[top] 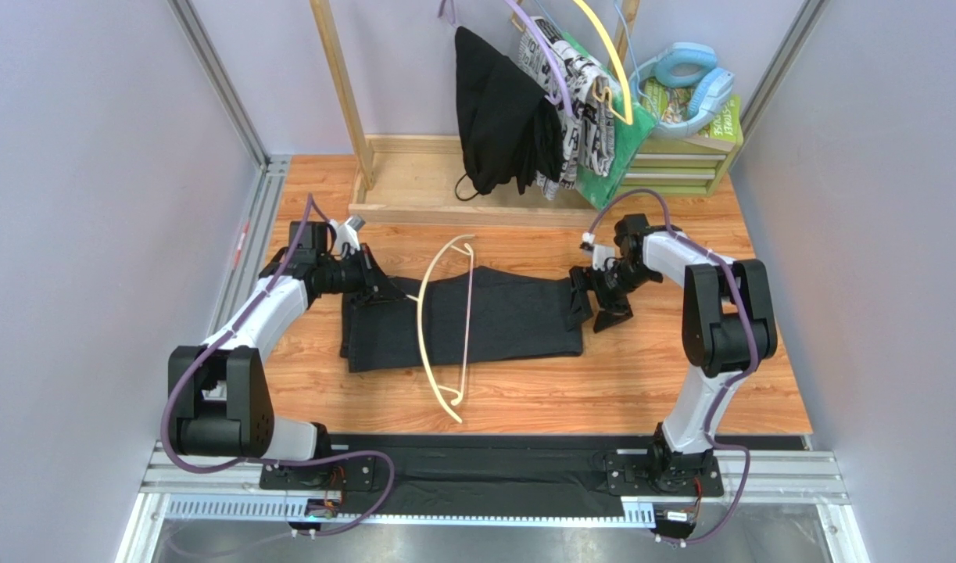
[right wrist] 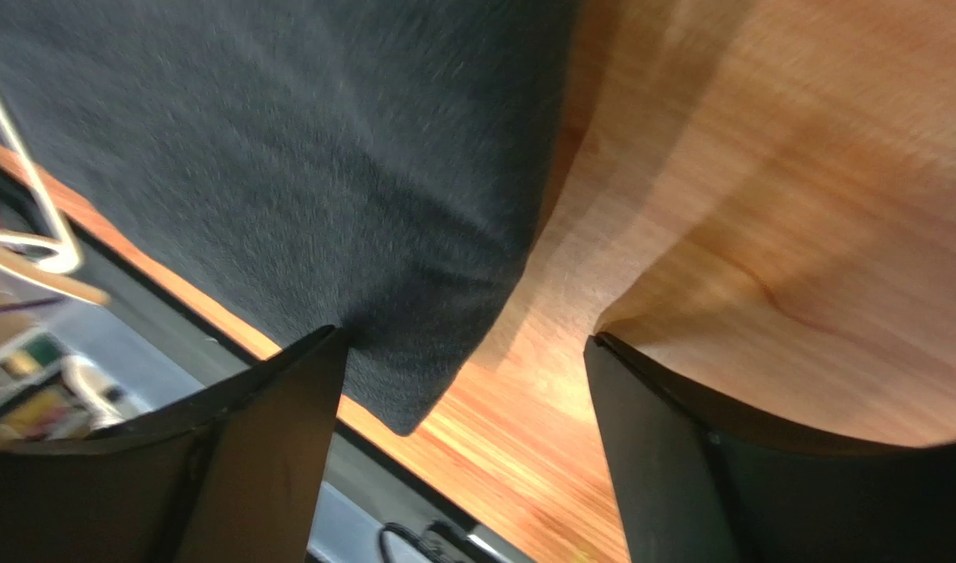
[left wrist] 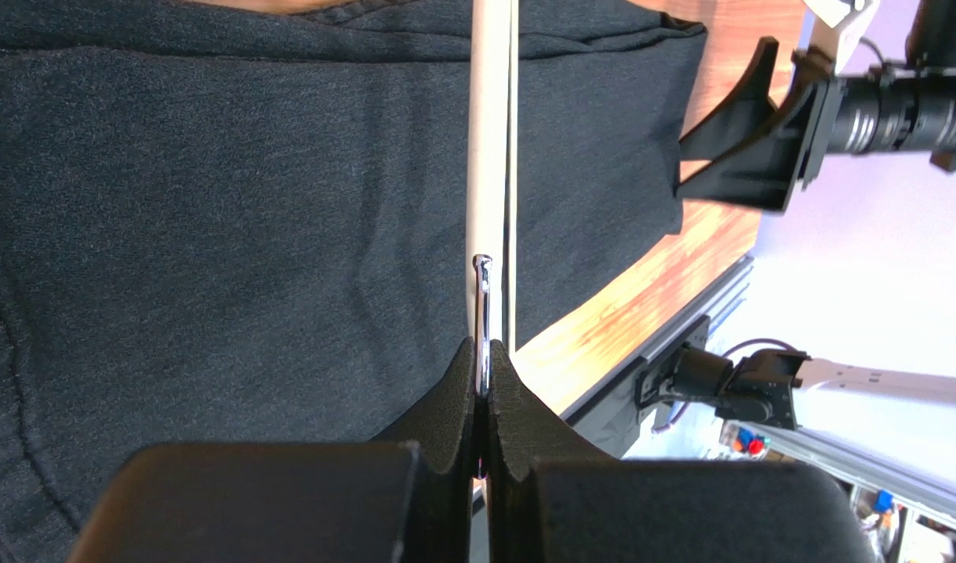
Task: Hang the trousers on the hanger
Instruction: Place trousers on hanger
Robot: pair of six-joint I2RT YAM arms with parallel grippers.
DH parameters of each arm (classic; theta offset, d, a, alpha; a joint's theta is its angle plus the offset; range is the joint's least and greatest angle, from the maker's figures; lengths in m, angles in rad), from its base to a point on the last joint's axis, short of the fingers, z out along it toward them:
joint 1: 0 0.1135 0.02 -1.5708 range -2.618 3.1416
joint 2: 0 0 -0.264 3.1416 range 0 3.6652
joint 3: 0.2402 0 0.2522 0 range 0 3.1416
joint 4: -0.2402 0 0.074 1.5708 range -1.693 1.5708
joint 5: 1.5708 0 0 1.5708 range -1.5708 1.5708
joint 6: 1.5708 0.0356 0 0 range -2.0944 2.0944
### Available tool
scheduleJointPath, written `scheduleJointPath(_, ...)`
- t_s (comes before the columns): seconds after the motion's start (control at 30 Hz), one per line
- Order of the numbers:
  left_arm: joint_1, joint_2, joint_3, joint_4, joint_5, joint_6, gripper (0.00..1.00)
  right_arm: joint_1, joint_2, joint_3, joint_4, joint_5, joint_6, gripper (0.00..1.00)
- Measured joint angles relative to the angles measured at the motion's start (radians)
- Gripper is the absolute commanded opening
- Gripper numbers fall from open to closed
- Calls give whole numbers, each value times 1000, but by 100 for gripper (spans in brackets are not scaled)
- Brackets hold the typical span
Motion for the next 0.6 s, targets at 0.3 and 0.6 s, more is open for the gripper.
scheduleJointPath(0.3, 1, -6, -7, 16, 0, 3, 0, -17, 90, 34, 16, -110, 87, 0)
scheduleJointPath(0.6, 0, -21, -42, 26, -31, 5, 0, -88, 26, -12, 23, -182, 96, 0)
